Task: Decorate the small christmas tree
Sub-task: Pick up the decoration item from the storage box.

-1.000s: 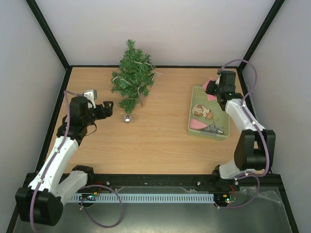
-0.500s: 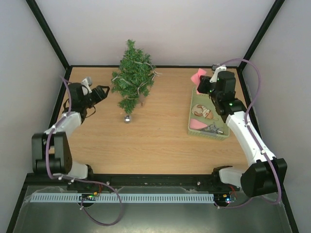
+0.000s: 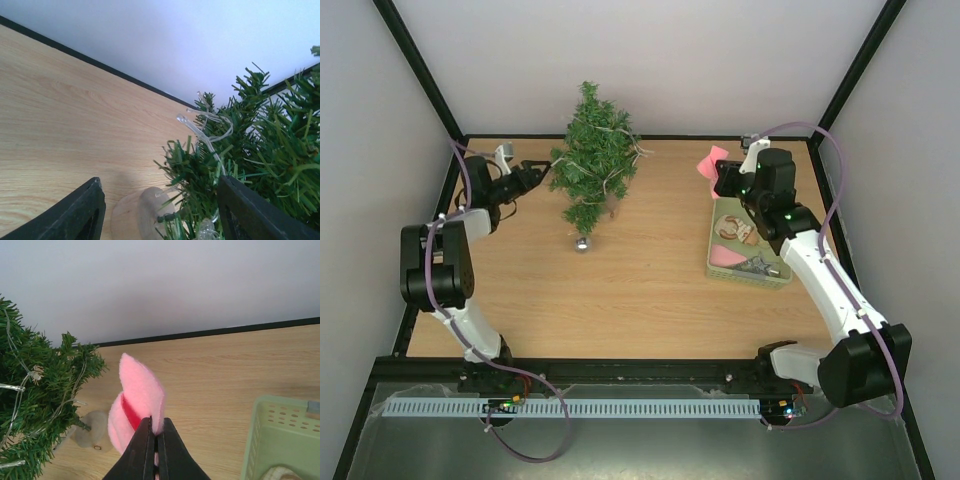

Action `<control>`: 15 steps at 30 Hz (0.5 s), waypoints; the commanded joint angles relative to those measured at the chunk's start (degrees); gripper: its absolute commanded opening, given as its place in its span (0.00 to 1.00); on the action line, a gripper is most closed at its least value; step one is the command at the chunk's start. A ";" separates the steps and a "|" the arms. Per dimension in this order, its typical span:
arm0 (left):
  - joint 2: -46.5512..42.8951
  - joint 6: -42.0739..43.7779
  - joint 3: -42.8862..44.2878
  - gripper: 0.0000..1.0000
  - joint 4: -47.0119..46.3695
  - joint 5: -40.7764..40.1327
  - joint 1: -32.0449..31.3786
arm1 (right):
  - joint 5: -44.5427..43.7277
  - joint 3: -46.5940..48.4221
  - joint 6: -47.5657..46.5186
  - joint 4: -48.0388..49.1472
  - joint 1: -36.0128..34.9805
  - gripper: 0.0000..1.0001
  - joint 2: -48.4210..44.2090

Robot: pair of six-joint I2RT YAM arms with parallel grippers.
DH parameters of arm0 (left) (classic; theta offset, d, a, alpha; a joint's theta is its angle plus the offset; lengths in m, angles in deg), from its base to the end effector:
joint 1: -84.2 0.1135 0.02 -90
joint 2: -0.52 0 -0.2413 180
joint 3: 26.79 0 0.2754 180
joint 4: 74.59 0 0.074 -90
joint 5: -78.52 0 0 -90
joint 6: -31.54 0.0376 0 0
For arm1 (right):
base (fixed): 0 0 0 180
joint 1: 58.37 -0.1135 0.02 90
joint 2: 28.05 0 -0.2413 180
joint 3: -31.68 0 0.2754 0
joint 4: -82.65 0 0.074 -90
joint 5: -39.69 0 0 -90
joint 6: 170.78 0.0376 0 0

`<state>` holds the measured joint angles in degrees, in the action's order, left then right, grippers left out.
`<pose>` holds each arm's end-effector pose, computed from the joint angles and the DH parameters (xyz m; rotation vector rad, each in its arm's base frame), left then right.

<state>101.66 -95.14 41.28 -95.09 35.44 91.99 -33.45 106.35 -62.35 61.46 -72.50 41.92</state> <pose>0.3948 0.0263 0.1783 -0.0986 1.8478 -1.0840 0.3050 0.0880 0.3316 -0.1380 1.8943 0.6638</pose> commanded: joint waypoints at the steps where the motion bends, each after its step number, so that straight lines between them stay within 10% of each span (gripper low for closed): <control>1: 2.24 -3.10 1.74 0.61 -7.24 4.49 2.10 | -0.08 1.28 -0.33 0.78 -0.77 0.02 0.20; 15: 8.26 -11.28 4.00 0.58 -14.75 11.23 1.43 | -1.08 1.49 -1.03 -0.33 -2.27 0.02 0.25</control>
<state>108.46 -103.19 44.08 -103.79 43.63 94.11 -33.78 106.40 -62.56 61.46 -74.22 42.47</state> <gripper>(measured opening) 0.577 0.018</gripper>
